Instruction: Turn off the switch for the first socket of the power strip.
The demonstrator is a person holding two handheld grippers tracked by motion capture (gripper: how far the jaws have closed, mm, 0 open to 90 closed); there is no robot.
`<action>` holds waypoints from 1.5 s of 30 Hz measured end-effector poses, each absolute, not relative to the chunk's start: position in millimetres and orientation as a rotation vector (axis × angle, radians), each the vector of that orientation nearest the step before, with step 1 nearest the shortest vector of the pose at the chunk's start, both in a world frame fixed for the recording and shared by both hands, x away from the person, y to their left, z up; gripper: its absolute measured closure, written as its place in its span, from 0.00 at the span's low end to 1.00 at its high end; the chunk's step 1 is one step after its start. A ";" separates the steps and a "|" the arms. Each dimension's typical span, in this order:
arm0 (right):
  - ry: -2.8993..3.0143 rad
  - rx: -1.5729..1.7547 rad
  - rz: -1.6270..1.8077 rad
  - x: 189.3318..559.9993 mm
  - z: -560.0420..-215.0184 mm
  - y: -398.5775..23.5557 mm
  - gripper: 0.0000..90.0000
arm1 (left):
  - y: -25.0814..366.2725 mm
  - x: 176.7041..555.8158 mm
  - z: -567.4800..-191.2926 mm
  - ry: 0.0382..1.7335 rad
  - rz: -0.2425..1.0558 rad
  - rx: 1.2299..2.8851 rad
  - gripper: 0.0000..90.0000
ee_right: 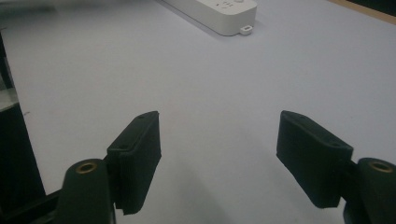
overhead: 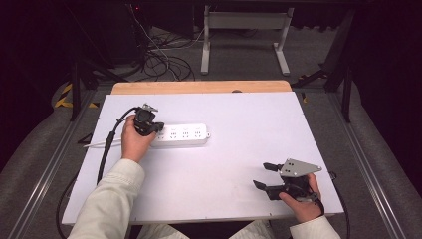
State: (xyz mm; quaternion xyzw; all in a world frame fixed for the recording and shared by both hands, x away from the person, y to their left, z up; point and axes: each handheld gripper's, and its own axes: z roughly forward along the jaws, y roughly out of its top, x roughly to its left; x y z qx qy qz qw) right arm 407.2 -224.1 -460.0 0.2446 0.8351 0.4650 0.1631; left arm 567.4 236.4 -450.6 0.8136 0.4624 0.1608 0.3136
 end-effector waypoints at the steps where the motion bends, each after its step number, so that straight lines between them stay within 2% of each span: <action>1: 2.382 0.697 1.326 407.2 -460.0 -224.1 0.34 | 236.0 567.3 -451.0 1.218 0.428 2.146 1.00; 14: 2.385 0.698 1.318 406.7 -460.0 -223.7 0.34 | 234.1 566.7 -451.0 1.256 0.419 2.128 1.00; 28: 2.386 0.702 1.314 406.7 -460.2 -222.9 0.34 | 224.3 561.3 -451.6 1.248 0.528 2.163 1.00; 37: 2.389 0.701 1.314 406.5 -460.6 -222.2 0.34 | 228.1 561.6 -452.9 1.271 0.493 2.120 1.00; 45: 2.391 0.701 1.314 406.4 -460.7 -222.1 0.34 | 225.5 560.4 -453.0 1.264 0.525 2.134 1.00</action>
